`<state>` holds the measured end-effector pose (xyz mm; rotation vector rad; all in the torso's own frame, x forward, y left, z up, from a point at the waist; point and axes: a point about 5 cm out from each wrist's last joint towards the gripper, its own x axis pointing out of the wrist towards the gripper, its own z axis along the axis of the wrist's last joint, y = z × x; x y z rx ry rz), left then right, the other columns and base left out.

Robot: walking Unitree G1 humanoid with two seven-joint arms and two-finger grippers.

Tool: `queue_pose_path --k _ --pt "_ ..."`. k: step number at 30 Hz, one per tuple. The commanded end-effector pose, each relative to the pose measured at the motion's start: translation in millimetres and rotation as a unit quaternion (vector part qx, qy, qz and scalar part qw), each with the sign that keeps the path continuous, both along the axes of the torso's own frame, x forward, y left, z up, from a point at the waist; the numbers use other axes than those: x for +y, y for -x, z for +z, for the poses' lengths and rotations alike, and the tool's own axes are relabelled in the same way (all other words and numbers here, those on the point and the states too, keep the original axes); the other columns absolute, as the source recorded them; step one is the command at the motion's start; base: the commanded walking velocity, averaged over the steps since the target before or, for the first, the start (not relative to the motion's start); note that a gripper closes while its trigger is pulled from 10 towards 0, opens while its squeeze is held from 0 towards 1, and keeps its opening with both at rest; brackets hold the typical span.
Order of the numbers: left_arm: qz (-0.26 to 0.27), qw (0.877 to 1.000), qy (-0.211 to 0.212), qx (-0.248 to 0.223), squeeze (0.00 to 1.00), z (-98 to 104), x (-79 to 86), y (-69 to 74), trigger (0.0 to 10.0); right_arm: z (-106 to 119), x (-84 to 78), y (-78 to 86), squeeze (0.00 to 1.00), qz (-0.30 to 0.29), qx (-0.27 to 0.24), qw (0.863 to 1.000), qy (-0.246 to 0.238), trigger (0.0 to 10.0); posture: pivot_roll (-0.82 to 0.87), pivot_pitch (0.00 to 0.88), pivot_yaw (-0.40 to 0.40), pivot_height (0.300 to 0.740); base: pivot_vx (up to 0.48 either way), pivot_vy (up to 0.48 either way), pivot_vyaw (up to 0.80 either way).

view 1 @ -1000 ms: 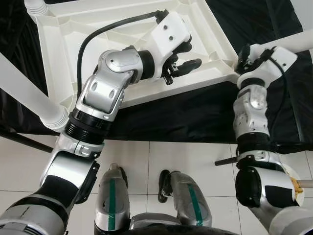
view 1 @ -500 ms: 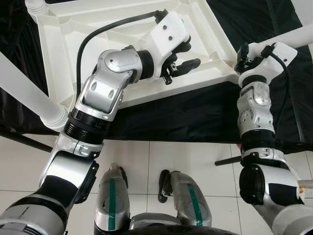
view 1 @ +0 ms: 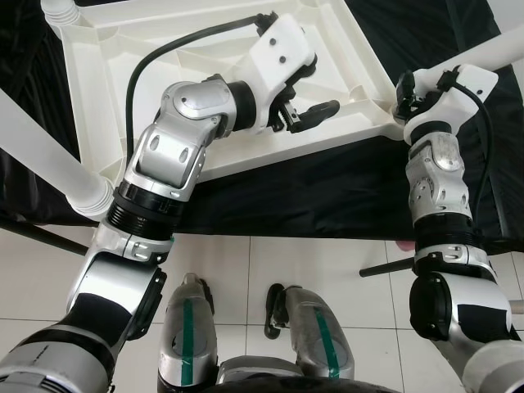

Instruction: Building children table

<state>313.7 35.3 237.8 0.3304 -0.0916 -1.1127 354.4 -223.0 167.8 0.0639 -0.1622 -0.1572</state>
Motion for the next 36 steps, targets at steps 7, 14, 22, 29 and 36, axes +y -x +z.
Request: queue_pose_path --k 7,14,22,29,36 --pt "0.035 0.996 0.061 -0.059 1.0 49 -12.1 -10.3 10.0 15 -2.1 -6.5 0.0 0.014 -0.003 1.0 0.021 10.0 0.07 0.073 -0.072 0.74 0.0 0.0 0.0" --pt "0.017 0.992 0.087 -0.093 0.0 78 -32.9 -8.8 10.0 15 -0.5 -9.1 0.0 0.02 0.002 0.999 0.028 10.0 0.07 0.066 -0.081 0.74 0.0 0.0 0.0" --pt "0.013 0.99 0.076 -0.118 0.0 87 -53.8 -9.9 10.0 20 13.7 -11.3 0.0 0.076 0.013 0.996 0.055 10.0 0.06 0.062 -0.085 0.74 0.0 0.0 0.0" --pt "0.014 0.99 0.066 -0.122 0.0 87 -64.7 -11.8 10.0 24 27.1 -12.9 0.0 0.128 0.027 0.988 0.085 10.0 0.06 0.063 -0.092 0.74 0.0 0.0 0.0" --pt "0.041 0.989 0.056 -0.129 0.0 81 -78.3 -21.4 10.0 33 45.2 -16.0 0.0 0.199 0.037 0.971 0.126 10.0 0.06 0.07 -0.111 0.74 0.0 0.0 0.0"
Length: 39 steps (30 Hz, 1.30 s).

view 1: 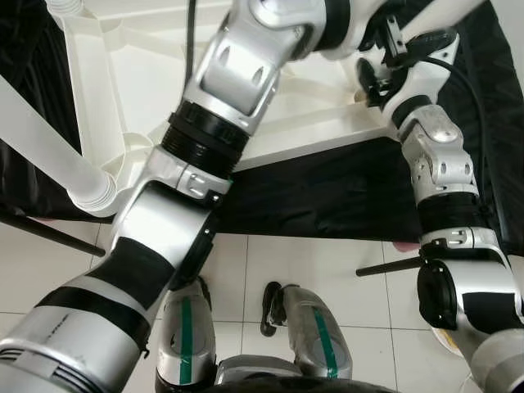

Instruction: Building children table

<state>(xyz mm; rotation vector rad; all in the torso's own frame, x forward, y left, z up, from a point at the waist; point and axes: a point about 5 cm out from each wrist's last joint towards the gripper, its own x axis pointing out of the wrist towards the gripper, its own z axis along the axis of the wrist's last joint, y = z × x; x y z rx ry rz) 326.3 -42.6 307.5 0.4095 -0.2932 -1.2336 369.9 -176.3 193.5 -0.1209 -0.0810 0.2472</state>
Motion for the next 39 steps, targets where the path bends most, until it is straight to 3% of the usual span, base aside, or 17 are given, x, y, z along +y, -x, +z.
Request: queue_pose_path --k 1,8,18,19,24,39 --pt "0.114 0.991 0.059 -0.034 0.0 12 -0.5 -8.8 10.0 8 -1.5 -0.4 0.0 0.007 -0.007 1.0 0.02 10.0 0.06 0.07 -0.111 0.74 0.0 0.0 0.0" --pt "0.144 0.987 0.065 -0.032 0.0 19 2.7 -18.7 10.0 12 7.3 0.0 0.0 0.048 -0.008 0.998 0.044 10.0 0.06 0.071 -0.121 0.74 0.0 0.0 0.0" --pt "0.197 0.977 0.077 -0.038 0.0 33 22.8 -35.9 10.0 14 10.3 0.2 0.0 0.064 -0.015 0.996 0.059 10.0 0.06 0.06 -0.119 0.74 0.0 0.0 0.0" --pt "0.216 0.972 0.084 -0.033 0.0 37 31.8 -42.6 10.0 15 12.6 -0.1 0.0 0.072 -0.02 0.995 0.063 10.0 0.07 0.057 -0.116 0.74 0.0 0.0 0.0" --pt "0.228 0.969 0.088 -0.028 0.0 40 37.1 -48.3 10.0 16 15.7 -0.9 0.0 0.081 -0.023 0.994 0.065 10.0 0.07 0.053 -0.113 0.74 0.0 0.0 0.0" --pt "0.169 0.978 0.125 -0.004 0.0 60 22.4 -40.7 10.0 18 29.4 0.3 0.0 0.134 -0.027 0.988 0.071 10.0 0.08 0.037 -0.11 0.74 0.0 0.0 0.0"
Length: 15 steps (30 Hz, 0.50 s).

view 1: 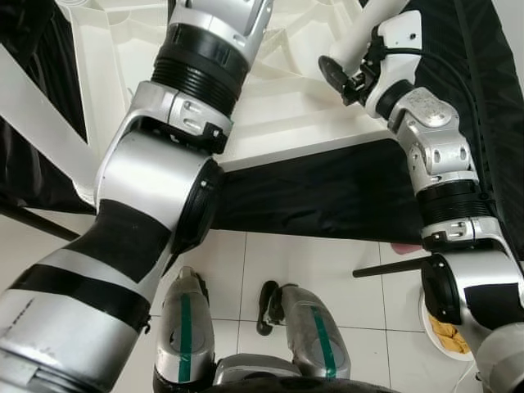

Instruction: Building children table

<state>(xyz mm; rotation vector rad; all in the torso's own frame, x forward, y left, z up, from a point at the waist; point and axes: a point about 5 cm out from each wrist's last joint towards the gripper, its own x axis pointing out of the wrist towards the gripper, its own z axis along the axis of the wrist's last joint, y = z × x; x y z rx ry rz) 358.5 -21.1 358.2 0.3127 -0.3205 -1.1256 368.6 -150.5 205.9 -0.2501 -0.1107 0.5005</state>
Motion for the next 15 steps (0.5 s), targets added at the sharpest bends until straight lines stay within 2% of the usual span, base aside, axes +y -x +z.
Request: queue_pose_path --k 1,15 --pt "0.115 0.991 0.073 -0.004 0.0 11 -1.8 -7.5 10.0 6 5.2 -0.7 0.0 0.017 -0.01 1.0 0.003 10.0 0.08 0.034 -0.11 0.74 0.0 0.0 0.0" --pt "0.073 0.994 0.07 0.04 0.0 14 -20.4 -2.2 10.0 2 13.3 4.1 0.0 0.048 -0.009 0.999 0.018 10.0 0.08 0.02 -0.087 0.74 0.0 0.0 0.0"
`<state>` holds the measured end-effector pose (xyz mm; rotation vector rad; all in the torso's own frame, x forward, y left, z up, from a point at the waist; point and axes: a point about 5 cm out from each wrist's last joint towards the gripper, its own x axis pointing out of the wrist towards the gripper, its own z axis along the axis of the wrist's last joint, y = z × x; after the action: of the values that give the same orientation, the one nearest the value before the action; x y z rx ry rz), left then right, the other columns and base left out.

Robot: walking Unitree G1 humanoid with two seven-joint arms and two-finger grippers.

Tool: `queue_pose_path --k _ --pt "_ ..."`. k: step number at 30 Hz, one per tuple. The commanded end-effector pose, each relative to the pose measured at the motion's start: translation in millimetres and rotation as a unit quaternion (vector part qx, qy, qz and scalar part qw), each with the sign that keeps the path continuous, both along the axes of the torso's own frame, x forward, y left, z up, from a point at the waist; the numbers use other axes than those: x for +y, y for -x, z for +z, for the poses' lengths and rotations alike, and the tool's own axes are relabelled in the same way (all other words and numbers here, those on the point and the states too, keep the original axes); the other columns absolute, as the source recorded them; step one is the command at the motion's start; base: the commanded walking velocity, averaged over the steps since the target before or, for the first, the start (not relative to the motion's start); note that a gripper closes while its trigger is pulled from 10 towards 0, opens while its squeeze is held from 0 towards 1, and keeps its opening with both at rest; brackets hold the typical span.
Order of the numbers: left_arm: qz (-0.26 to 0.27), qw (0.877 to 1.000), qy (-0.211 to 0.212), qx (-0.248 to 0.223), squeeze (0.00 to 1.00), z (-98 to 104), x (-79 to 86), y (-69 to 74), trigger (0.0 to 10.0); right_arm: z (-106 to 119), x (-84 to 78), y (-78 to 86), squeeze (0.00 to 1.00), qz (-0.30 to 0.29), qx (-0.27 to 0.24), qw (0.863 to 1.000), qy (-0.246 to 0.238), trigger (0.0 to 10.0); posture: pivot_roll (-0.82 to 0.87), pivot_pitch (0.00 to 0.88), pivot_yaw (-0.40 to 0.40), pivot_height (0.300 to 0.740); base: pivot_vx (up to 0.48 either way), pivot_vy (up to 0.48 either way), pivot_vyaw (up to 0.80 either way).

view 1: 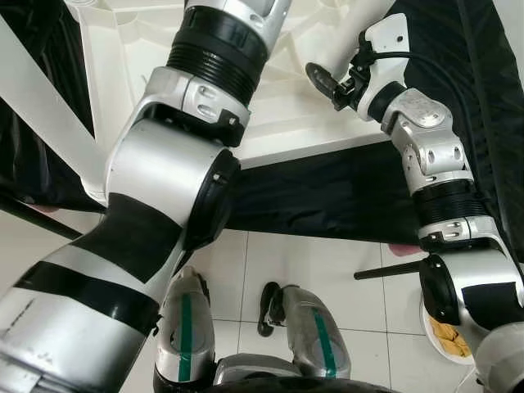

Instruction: Building children table

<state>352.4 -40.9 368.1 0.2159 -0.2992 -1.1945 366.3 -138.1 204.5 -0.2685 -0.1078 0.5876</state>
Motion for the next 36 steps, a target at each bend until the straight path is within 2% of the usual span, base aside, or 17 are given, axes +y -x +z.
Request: queue_pose_path --k 1,2,4,5,6,15,23,24,25,26,27,28,29,36 --pt "0.111 0.993 0.04 0.009 0.0 4 -0.6 -8.3 10.0 3 0.9 1.8 0.0 0.006 -0.013 1.0 0.005 10.0 0.08 0.02 -0.087 0.74 0.0 0.0 0.0" --pt "0.107 0.994 0.035 0.013 0.0 3 -2.3 -8.1 8.3 2 0.5 2.3 0.0 0.006 -0.013 1.0 0.006 10.0 0.07 0.017 -0.082 0.74 0.0 0.0 0.0" --pt "0.104 0.994 0.029 0.013 0.0 2 -3.5 -7.9 8.3 2 0.0 2.9 0.0 0.006 -0.013 1.0 0.007 10.0 0.07 0.015 -0.078 0.74 0.0 0.0 0.0" --pt "0.101 0.995 0.023 0.013 0.0 1 -4.5 -7.7 2.4 2 -1.0 3.3 0.0 0.004 -0.014 1.0 0.01 10.0 0.07 0.014 -0.077 0.74 0.0 0.0 0.0" --pt "0.097 0.995 0.016 0.014 0.0 -1 -5.7 -7.4 0.0 1 -2.7 3.9 0.0 0.003 -0.015 1.0 0.014 10.0 0.07 0.014 -0.076 0.74 0.0 0.0 0.0" --pt "0.092 0.996 0.004 0.011 0.0 -2 -6.4 -7.1 0.0 0 -7.4 4.1 0.0 -0.002 -0.009 1.0 0.018 10.0 0.07 0.012 -0.075 0.74 0.0 0.0 0.0" --pt "0.099 0.995 0.001 0.004 0.0 1 -3.7 -8.3 0.0 2 -13.2 2.5 0.0 -0.013 -0.001 1.0 -0.005 10.0 0.07 0.028 -0.079 0.74 0.0 0.0 0.0" --pt "0.102 0.995 -0.002 0.004 0.0 1 -3.0 -8.9 10.0 3 -13.9 2.1 0.0 -0.017 -0.001 1.0 -0.015 10.0 0.07 0.03 -0.08 0.74 0.0 0.0 0.0" --pt "0.105 0.995 -0.002 0.004 0.0 2 -1.7 -9.7 10.0 3 -14.3 1.9 0.04 -0.02 -0.001 0.999 -0.026 10.0 0.07 0.032 -0.081 0.74 0.0 0.0 0.0" --pt "0.105 0.995 -0.002 0.004 0.0 2 -1.7 -9.7 10.0 3 -14.3 1.9 0.04 -0.02 -0.001 0.999 -0.026 10.0 0.07 0.032 -0.081 0.74 0.0 0.0 0.0" --pt "0.109 0.994 0.0 0.005 0.0 2 -1.1 -10.2 10.0 3 -14.4 1.8 0.9 -0.022 -0.001 0.999 -0.034 10.0 0.07 0.032 -0.081 0.74 0.0 0.0 0.0" --pt "0.109 0.994 0.0 0.005 0.0 2 -1.1 -10.2 10.0 3 -14.4 1.8 0.9 -0.022 -0.001 0.999 -0.034 10.0 0.07 0.032 -0.081 0.74 0.0 0.0 0.0" --pt "0.115 0.993 0.003 0.006 0.0 3 0.1 -11.0 10.0 4 -14.6 2.0 1.0 -0.023 -0.004 0.999 -0.043 10.0 0.07 0.036 -0.083 0.74 0.0 0.0 0.0" --pt "0.126 0.992 0.01 0.008 0.0 6 2.9 -12.7 10.0 12 -14.6 2.5 1.0 -0.022 -0.023 0.996 -0.08 10.0 0.07 0.039 -0.083 0.74 0.0 0.0 0.0"
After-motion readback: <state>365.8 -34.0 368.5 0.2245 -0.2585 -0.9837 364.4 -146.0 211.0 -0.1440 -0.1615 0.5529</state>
